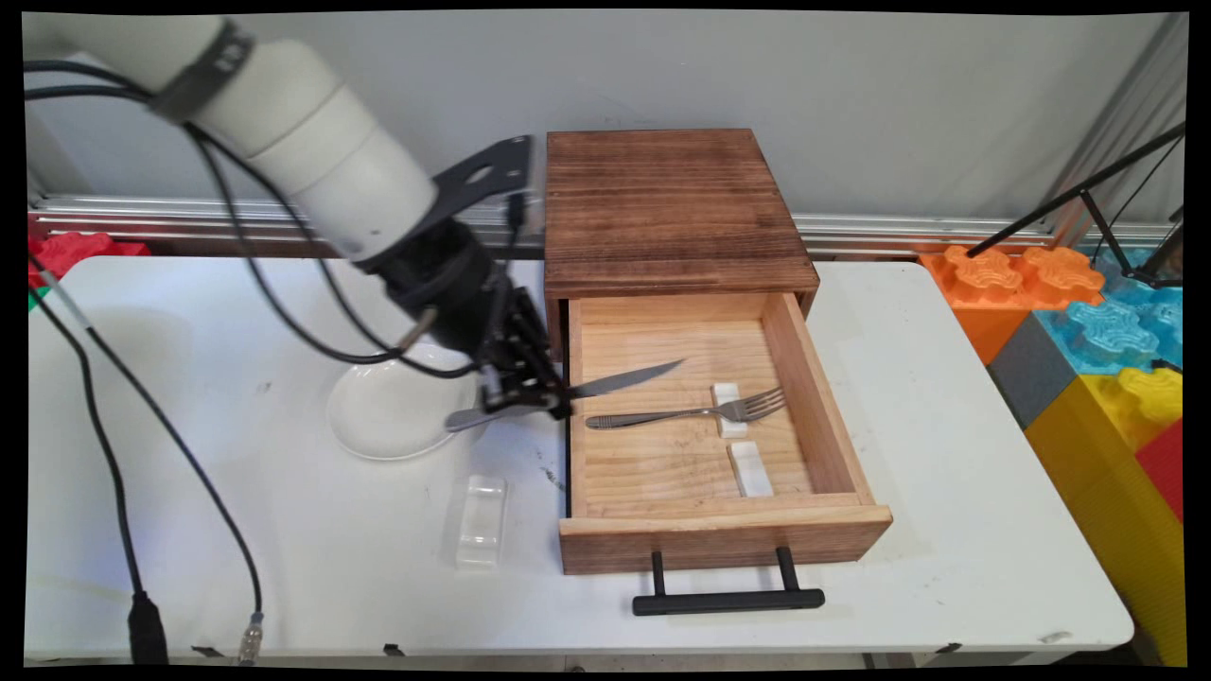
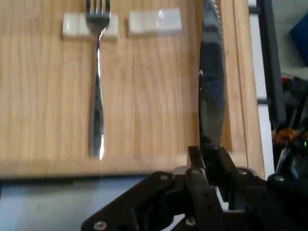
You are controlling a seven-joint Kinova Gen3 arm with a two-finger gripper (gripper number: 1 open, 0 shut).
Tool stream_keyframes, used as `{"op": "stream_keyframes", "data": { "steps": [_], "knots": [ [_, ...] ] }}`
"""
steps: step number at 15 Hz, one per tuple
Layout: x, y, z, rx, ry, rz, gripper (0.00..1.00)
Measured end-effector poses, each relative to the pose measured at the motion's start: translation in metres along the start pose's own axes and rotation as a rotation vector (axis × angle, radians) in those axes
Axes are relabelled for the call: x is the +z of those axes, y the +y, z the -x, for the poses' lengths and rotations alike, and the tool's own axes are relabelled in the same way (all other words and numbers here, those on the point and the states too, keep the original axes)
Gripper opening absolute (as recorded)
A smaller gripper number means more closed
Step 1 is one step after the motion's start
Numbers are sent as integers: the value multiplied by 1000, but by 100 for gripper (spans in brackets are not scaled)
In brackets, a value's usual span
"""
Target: Place the picked object into the drawer
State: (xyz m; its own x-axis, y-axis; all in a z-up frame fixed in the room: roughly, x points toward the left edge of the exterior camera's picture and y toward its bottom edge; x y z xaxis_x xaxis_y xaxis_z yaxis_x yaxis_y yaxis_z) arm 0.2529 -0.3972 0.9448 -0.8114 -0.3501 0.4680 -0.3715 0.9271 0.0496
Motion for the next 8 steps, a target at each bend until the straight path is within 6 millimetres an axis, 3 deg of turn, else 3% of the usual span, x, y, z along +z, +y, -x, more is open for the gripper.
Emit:
{"op": "stream_keyframes", "data": {
  "steps": [8],
  "knots": [
    [45,-3,-62,9,53,-9,0]
  ]
}}
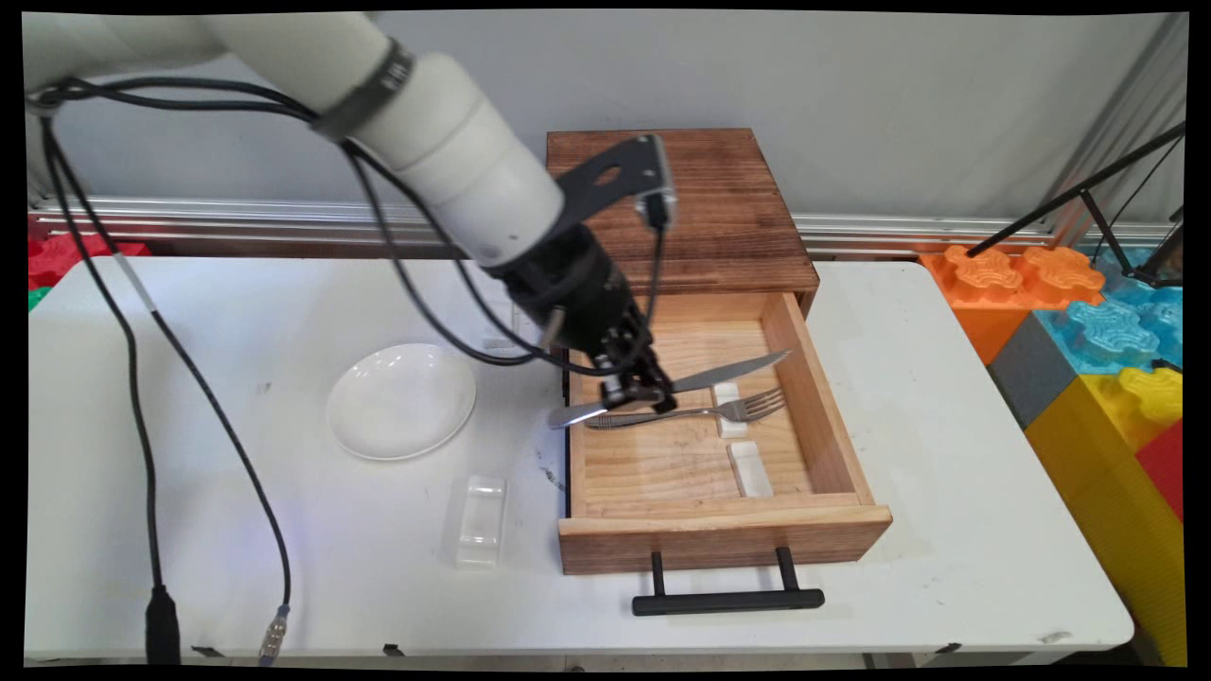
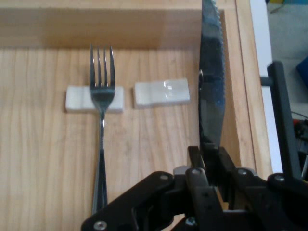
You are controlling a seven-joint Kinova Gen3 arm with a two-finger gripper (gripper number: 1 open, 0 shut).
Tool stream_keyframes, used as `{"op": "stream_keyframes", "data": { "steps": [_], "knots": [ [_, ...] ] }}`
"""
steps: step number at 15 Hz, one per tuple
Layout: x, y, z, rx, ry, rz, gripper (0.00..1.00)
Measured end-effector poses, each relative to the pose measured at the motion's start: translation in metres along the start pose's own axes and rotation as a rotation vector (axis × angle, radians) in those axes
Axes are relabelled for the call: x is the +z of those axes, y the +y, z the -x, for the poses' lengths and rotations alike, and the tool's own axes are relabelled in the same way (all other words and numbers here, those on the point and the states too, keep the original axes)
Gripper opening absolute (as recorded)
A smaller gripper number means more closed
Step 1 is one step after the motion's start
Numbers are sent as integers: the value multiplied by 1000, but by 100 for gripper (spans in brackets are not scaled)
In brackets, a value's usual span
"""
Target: Place the picked object into the drawer
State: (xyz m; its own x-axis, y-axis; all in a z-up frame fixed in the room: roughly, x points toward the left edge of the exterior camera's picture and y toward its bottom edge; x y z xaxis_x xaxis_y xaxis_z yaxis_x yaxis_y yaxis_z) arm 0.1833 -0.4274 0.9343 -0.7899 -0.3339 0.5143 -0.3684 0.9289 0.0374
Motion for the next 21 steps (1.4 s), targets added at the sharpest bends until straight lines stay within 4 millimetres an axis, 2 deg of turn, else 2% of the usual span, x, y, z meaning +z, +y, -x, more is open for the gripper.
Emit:
{"op": "stream_keyframes", "data": {
  "steps": [4,8,15,21],
  "knots": [
    [26,-2,-15,4,9,-8,0],
    [59,-3,-19,7,7,-12,0],
    [108,-7,-8,-14,-13,-13,0],
    [134,-12,1,-12,-31,-16,0]
  ]
}}
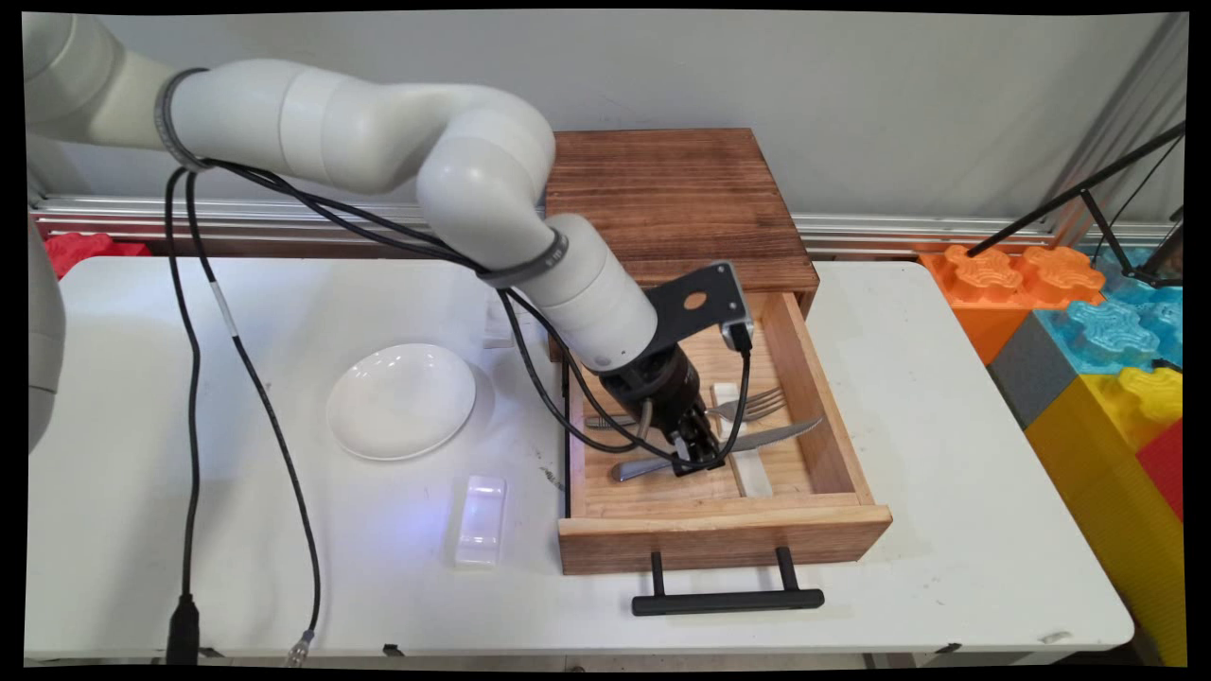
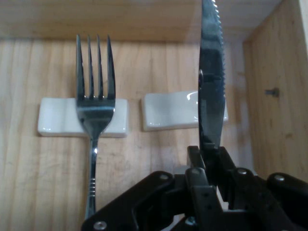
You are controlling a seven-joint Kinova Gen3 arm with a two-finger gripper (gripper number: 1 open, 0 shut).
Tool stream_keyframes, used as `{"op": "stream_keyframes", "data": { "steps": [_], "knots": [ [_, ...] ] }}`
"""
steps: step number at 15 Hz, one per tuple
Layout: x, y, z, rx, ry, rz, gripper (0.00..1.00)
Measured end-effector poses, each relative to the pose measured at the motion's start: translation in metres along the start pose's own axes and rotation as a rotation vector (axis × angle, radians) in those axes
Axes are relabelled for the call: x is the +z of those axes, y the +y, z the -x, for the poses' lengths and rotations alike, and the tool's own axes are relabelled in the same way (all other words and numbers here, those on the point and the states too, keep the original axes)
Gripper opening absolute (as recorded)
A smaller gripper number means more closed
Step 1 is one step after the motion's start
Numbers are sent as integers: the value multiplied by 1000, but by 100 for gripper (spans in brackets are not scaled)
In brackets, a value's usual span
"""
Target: Place the picked object into the drawer
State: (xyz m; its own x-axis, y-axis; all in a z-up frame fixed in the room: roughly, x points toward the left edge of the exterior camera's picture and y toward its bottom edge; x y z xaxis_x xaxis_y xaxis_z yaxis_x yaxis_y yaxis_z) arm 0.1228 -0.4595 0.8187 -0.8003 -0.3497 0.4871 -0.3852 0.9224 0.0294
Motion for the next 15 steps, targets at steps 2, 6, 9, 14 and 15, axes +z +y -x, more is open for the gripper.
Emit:
{"op": "stream_keyframes", "data": {
  "steps": [2,6,9,14,15],
  "knots": [
    [7,-1,3,2,-6,1,0],
    [17,-4,7,6,-18,2,0],
    [22,-5,10,6,-25,5,0],
    [27,-5,15,6,-36,18,0],
    [28,-5,16,7,-39,21,0]
  ]
}}
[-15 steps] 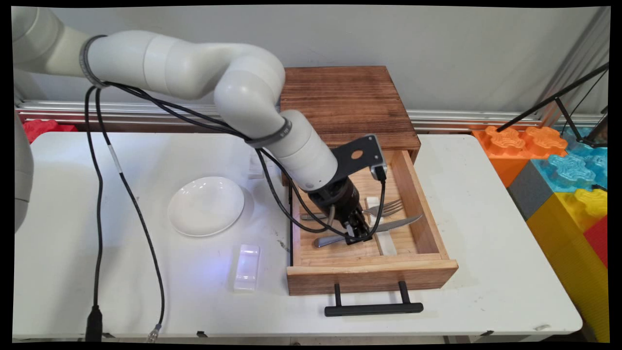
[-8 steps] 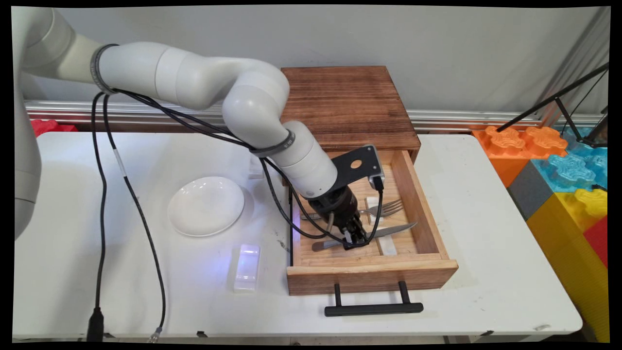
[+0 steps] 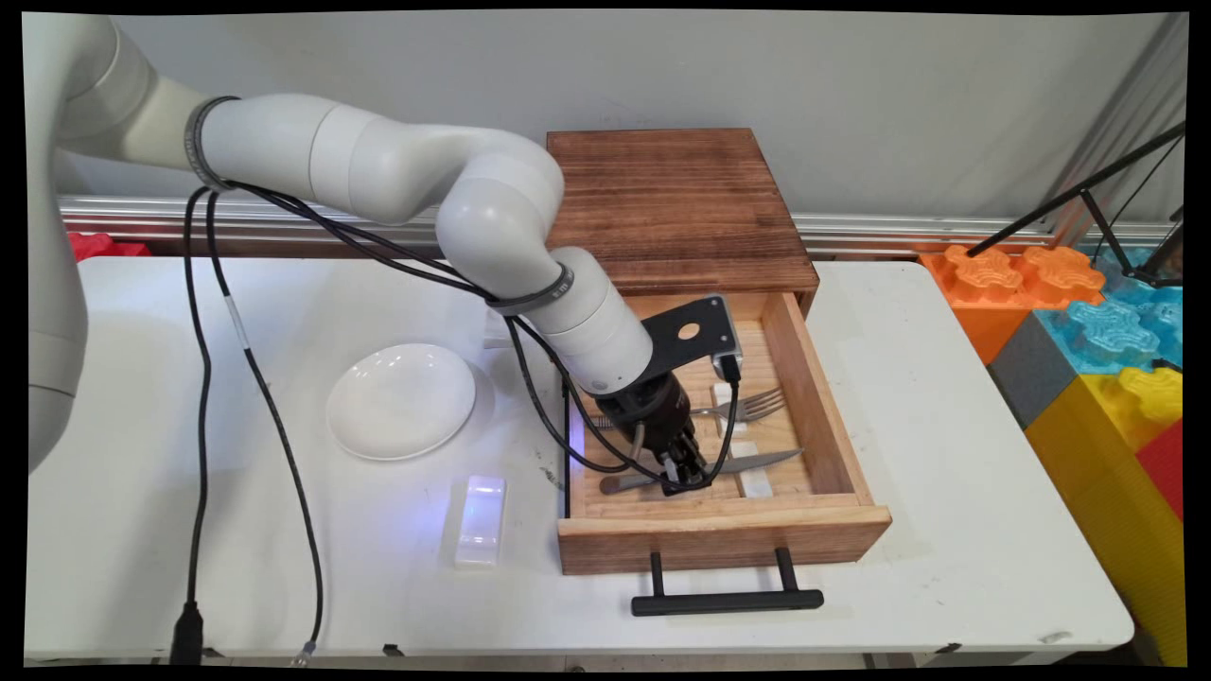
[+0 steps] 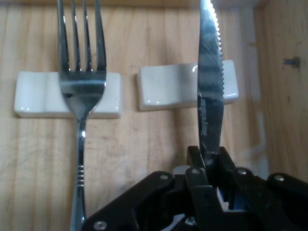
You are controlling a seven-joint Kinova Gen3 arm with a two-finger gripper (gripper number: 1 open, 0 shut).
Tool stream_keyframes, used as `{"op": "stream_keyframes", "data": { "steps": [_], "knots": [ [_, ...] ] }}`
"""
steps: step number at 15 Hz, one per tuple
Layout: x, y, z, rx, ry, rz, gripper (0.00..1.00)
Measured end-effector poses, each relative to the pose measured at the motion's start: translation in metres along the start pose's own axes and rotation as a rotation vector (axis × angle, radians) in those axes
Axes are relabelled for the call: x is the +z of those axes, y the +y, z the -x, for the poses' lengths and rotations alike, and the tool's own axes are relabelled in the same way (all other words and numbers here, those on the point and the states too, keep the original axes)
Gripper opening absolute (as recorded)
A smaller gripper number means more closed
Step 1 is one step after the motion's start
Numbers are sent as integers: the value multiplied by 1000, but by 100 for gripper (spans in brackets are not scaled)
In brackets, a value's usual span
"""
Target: Place the picked object into the drawer
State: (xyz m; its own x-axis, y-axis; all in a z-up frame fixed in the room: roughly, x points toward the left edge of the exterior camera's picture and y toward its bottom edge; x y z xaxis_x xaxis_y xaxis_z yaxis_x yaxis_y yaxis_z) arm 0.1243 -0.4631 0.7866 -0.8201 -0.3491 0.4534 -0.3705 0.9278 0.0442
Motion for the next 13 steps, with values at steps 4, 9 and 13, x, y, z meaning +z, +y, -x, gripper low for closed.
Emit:
{"op": "stream_keyframes", "data": {
  "steps": [4,9,13],
  "knots": [
    [2,-1,3,-2,-6,6,0],
    [3,-4,4,-7,-5,16,100],
    [-1,-6,6,-16,-1,25,100]
  ]
}}
